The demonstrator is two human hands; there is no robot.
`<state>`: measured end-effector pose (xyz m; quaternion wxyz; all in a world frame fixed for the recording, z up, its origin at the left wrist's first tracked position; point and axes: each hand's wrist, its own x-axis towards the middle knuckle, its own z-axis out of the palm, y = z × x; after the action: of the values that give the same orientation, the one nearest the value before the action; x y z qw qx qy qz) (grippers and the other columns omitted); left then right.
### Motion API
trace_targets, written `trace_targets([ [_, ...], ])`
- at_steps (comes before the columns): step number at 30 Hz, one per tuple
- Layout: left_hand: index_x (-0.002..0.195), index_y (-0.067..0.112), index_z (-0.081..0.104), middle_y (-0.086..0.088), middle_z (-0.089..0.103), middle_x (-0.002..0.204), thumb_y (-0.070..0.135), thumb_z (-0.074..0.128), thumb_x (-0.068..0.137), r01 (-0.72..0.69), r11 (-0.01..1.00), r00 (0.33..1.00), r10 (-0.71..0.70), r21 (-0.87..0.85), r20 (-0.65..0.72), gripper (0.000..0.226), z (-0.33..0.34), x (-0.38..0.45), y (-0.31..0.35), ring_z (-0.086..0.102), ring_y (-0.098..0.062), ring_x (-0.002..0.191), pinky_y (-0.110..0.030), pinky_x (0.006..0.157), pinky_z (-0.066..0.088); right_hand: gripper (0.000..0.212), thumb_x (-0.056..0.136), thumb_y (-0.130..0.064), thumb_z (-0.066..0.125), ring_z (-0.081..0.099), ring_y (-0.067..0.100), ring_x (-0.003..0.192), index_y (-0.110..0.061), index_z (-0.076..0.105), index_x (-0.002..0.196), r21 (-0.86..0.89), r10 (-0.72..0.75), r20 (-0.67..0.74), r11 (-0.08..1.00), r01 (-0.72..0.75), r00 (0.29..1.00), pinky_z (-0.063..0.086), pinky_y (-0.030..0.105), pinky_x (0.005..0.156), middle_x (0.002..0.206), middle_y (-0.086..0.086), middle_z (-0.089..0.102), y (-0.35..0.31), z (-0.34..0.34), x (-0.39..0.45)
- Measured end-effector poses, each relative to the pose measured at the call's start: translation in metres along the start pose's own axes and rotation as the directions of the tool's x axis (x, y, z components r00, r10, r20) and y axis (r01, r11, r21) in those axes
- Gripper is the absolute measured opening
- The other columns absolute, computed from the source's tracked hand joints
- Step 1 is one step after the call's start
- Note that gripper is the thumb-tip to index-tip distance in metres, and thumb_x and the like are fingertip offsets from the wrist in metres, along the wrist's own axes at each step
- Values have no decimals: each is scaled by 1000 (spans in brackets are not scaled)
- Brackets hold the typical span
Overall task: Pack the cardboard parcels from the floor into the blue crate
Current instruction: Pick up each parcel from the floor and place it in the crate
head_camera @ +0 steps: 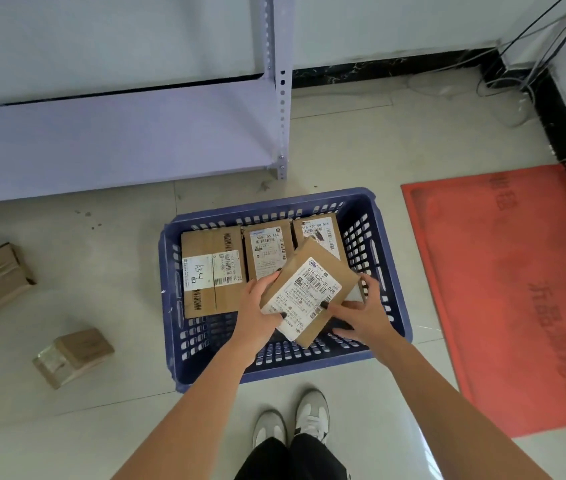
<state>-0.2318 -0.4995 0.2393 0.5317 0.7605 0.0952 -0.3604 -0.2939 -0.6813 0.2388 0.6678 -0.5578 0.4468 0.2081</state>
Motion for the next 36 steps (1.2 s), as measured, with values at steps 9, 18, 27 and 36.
trace_targets([
  [9, 134, 37, 44, 0, 46, 141, -10, 55, 84, -10, 999, 999, 9, -31, -50, 70, 30, -2, 0, 44, -21, 130, -42, 103, 44, 68, 74, -30, 76, 53, 21, 113, -19, 36, 129, -513, -253, -182, 849, 128, 950, 49, 39, 93, 127, 3, 52, 8, -25, -8],
  [18, 130, 6, 43, -15, 62, 123, 0, 62, 83, 189, 973, 957, -213, -132, -196, 50, 80, -4, -10, 60, -20, 99, -40, 89, 52, 76, 79, -30, 69, 50, 24, 118, -21, 30, 143, -648, -211, -211, 761, 25, 954, 45, 40, 99, 131, 9, 48, 27, -54, -20],
  [27, 137, 12, 43, -12, 55, 130, 1, 60, 84, 252, 968, 952, -252, -25, -176, 57, 94, 11, -23, 55, -26, 116, -41, 97, 49, 72, 79, -23, 68, 54, 25, 114, -16, 31, 141, -673, -150, -245, 738, -57, 958, 49, 32, 88, 130, 10, 50, 43, -51, 2],
  [36, 137, 19, 39, -2, 50, 139, -6, 57, 83, 317, 937, 940, -330, -144, -80, 62, 96, 37, -40, 53, -15, 110, -35, 96, 47, 75, 80, -24, 65, 57, 28, 109, -15, 24, 143, -714, -120, -218, 696, -75, 969, 49, 33, 80, 127, 12, 53, 38, -46, 51],
])
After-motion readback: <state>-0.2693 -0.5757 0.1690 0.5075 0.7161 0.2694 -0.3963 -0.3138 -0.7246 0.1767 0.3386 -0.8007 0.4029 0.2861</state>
